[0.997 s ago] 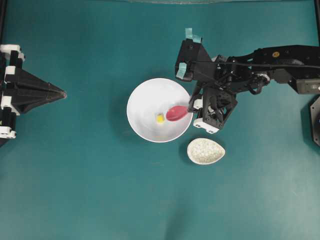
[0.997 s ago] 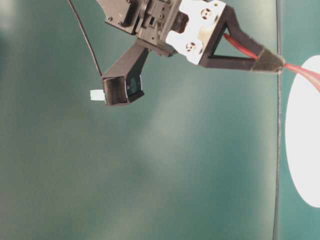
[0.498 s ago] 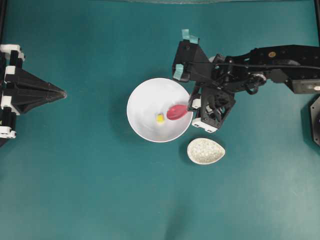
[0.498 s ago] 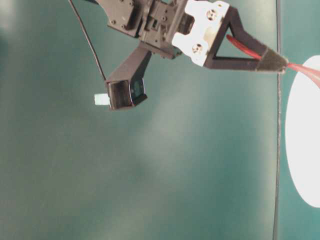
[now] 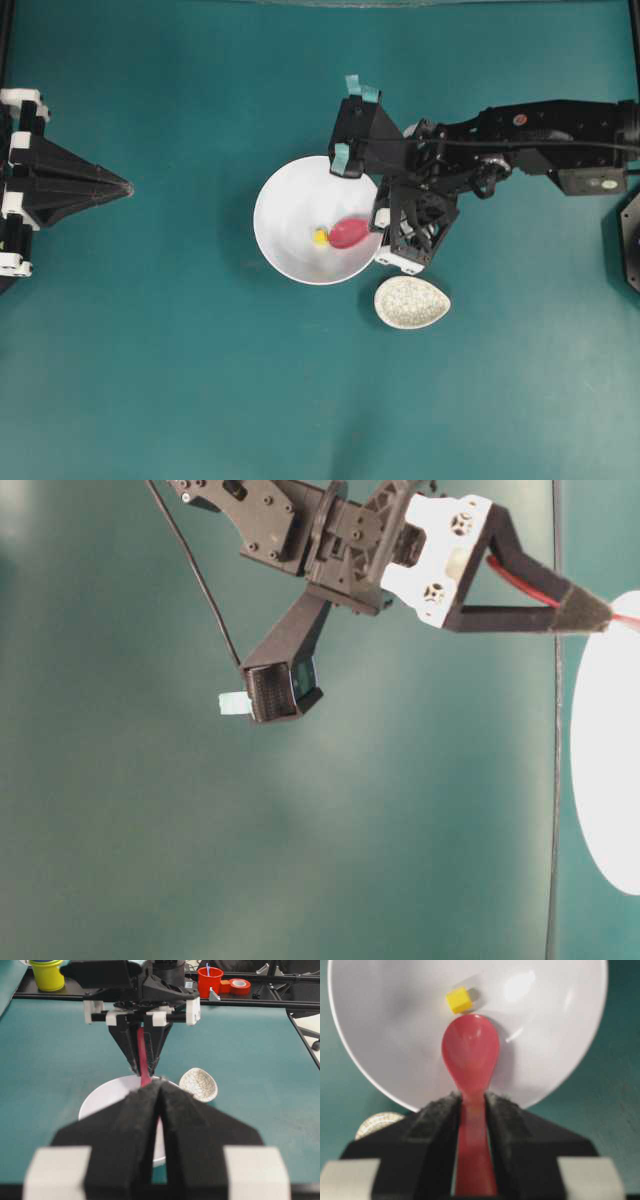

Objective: Scoop the yellow hexagonal prism block from the bowl with a spoon using the right arm.

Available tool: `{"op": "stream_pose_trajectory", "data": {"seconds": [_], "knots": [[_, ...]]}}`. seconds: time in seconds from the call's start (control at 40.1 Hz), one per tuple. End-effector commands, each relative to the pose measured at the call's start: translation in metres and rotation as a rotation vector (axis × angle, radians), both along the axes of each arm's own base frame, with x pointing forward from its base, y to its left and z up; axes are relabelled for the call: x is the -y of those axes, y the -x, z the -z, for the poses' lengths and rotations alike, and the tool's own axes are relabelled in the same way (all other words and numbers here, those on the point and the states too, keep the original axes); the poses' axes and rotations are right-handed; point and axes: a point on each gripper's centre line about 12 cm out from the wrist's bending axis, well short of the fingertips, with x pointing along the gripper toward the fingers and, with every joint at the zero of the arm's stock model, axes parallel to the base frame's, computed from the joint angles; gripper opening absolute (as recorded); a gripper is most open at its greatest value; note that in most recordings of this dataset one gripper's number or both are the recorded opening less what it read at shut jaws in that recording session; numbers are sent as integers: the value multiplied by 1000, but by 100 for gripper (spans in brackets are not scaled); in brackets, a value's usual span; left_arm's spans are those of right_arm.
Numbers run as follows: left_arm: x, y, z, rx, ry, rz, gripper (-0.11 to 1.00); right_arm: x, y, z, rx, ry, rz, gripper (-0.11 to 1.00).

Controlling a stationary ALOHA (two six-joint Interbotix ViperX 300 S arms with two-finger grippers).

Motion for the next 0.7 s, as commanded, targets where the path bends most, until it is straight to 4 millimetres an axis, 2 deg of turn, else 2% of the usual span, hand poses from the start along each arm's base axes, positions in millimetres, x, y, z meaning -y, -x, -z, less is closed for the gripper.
{"op": "stream_pose_trajectory", "data": {"seconds": [0.0, 0.274, 0.673], "knots": [[0, -3, -10, 29, -3, -1, 0, -3, -8, -10, 36, 4, -7, 25], [0, -3, -10, 29, -3, 1, 0, -3, -19, -7, 48, 11, -14, 25], [0, -3, -9, 23, -3, 1, 0, 0, -34, -14, 139, 32, -2, 25]]}}
